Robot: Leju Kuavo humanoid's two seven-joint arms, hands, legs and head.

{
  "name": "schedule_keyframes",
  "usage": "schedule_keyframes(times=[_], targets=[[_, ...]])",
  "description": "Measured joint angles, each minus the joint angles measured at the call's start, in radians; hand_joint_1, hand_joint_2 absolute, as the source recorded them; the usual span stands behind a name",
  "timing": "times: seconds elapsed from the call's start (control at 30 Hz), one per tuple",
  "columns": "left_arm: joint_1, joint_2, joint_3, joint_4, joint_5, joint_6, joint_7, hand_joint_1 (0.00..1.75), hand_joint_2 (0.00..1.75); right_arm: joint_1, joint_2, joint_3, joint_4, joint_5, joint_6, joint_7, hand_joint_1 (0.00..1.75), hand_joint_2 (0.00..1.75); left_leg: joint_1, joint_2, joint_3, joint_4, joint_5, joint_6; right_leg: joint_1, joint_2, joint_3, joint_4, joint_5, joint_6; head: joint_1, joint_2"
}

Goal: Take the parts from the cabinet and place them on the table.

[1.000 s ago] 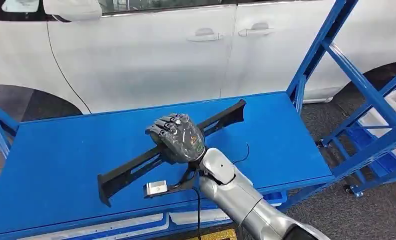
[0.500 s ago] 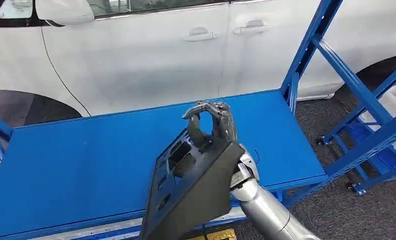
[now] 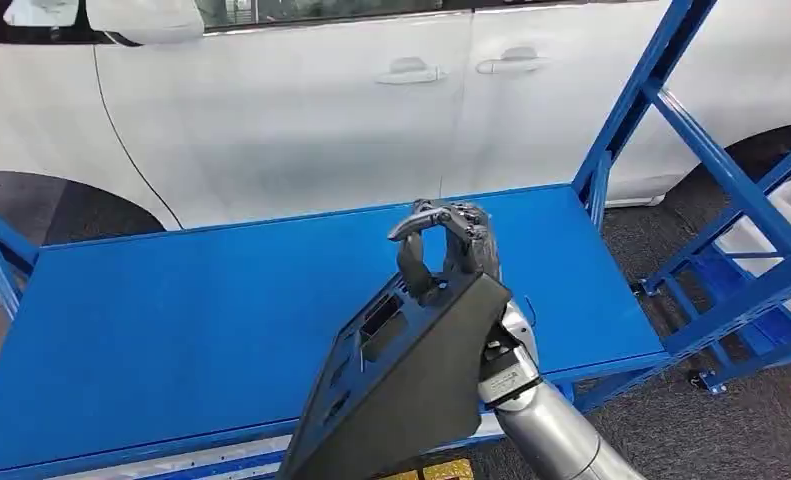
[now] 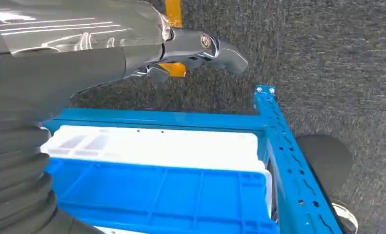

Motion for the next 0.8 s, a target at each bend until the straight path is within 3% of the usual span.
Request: schedule_keyframes(times=[0.07,0.1,0.2,0.27,0.3,0.37,0.4,0.43,0.47,0.5,0.57,0.6,0.63,0.73,0.77,0.8], targets=[[-0.001,-0.002,0.001,0.000,0.000,0.000,0.000,0.00,1.75,-0.001,-0.001,0.000,-0.006,0.000,0.000,0.000,1.75,1.75,0.000,-0.001,0.006,0.000,-0.003,-0.005,0.000,0.001,0.096,-0.189,0.084,-0.010,0.000,0.000],[-0.001,-0.004,0.002,0.000,0.000,0.000,0.000,0.00,1.75,-0.002,-0.001,0.000,-0.007,0.000,0.000,0.000,1.75,1.75,-0.006,-0.002,0.004,0.001,-0.004,-0.010,0.007,0.002,0.111,-0.222,0.069,-0.015,0.000,0.000],[-0.001,-0.004,0.003,0.000,0.000,0.000,0.000,0.00,1.75,-0.001,-0.003,-0.001,-0.011,0.000,0.000,0.000,1.75,1.75,-0.004,-0.002,0.003,-0.004,-0.001,-0.028,0.012,0.003,0.103,-0.222,0.074,-0.029,0.000,0.000],[-0.003,-0.003,0.003,0.000,0.000,0.000,0.000,0.00,1.75,-0.001,-0.005,-0.002,-0.013,0.000,0.000,0.001,1.75,1.75,-0.003,-0.002,0.001,0.004,-0.011,-0.039,-0.001,-0.001,0.111,-0.239,0.083,-0.043,0.000,0.000],[-0.003,-0.004,0.003,0.000,0.000,0.000,0.000,0.00,1.75,-0.002,-0.005,-0.002,-0.014,-0.001,0.001,0.000,1.75,1.75,-0.004,-0.002,-0.011,0.037,-0.037,-0.040,-0.001,0.000,0.113,-0.241,0.083,-0.048,0.000,0.000],[-0.002,-0.005,0.003,0.000,0.000,-0.001,0.000,0.00,1.75,0.000,-0.005,-0.002,-0.023,-0.009,0.018,-0.003,1.75,1.75,-0.002,-0.002,-0.084,0.199,-0.120,-0.045,0.002,-0.002,0.113,-0.240,0.083,-0.054,0.000,0.000],[-0.001,-0.005,0.003,0.000,0.000,-0.003,0.000,0.00,1.75,0.002,-0.007,-0.003,-0.030,-0.013,0.028,-0.003,1.75,1.75,-0.002,-0.002,-0.119,0.273,-0.146,-0.048,0.003,-0.002,0.112,-0.240,0.082,-0.055,0.000,0.000],[-0.001,-0.005,0.003,0.000,0.000,-0.003,-0.001,0.00,1.75,0.005,-0.008,-0.006,-0.044,-0.020,0.045,0.002,1.75,1.75,-0.002,-0.002,-0.140,0.315,-0.154,-0.049,0.004,-0.002,0.112,-0.239,0.082,-0.055,0.000,0.000],[-0.002,-0.005,0.003,0.000,0.000,-0.004,-0.001,0.00,1.75,0.005,-0.010,-0.011,-0.064,-0.027,0.064,0.013,1.75,1.75,-0.002,-0.002,-0.139,0.310,-0.136,-0.048,0.004,-0.002,0.113,-0.238,0.081,-0.055,0.000,0.000],[-0.004,-0.005,0.003,0.000,0.000,-0.005,-0.001,0.00,1.75,0.005,-0.011,-0.015,-0.080,-0.030,0.079,0.022,1.75,1.75,-0.002,-0.002,-0.117,0.261,-0.102,-0.047,0.004,-0.001,0.114,-0.236,0.080,-0.055,0.000,0.000],[-0.011,-0.005,0.003,0.000,0.000,-0.010,-0.001,0.00,1.75,0.001,-0.014,-0.026,-0.114,-0.034,0.109,0.038,1.75,1.75,-0.002,-0.001,-0.030,0.079,-0.007,-0.039,0.004,0.000,0.119,-0.231,0.074,-0.050,0.000,0.000],[-0.016,-0.005,0.003,0.000,0.000,-0.011,-0.001,0.00,1.75,-0.004,-0.015,-0.029,-0.130,-0.037,0.122,0.044,1.75,1.75,-0.003,0.001,-0.004,0.019,-0.002,-0.033,0.006,0.000,0.117,-0.228,0.072,-0.046,0.000,0.000],[-0.022,-0.005,0.003,0.000,0.000,-0.013,-0.001,0.00,1.75,-0.010,-0.018,-0.032,-0.141,-0.039,0.131,0.045,1.75,1.75,-0.008,-0.001,0.003,0.001,-0.007,-0.031,0.012,0.002,0.111,-0.221,0.069,-0.041,0.000,0.000],[-0.029,-0.007,0.003,0.000,0.000,-0.015,-0.001,0.00,1.75,-0.024,-0.026,-0.038,-0.168,-0.076,0.168,0.048,1.75,1.75,-0.011,-0.003,-0.001,0.005,0.001,-0.017,0.008,0.001,0.112,-0.227,0.079,-0.024,0.000,0.000],[-0.030,-0.011,0.003,0.000,0.000,-0.019,-0.002,0.00,1.75,-0.040,-0.034,-0.039,-0.182,-0.112,0.189,0.067,1.75,1.75,-0.002,0.000,0.001,-0.006,0.009,-0.008,0.011,0.003,0.107,-0.221,0.072,-0.020,0.000,0.000],[-0.033,-0.015,0.003,0.000,0.000,-0.021,-0.004,0.00,1.75,-0.071,-0.042,-0.039,-0.200,-0.148,0.203,0.103,1.75,1.75,-0.003,0.001,-0.003,-0.006,0.014,-0.004,0.007,0.000,0.099,-0.199,0.046,-0.013,0.000,0.000]])
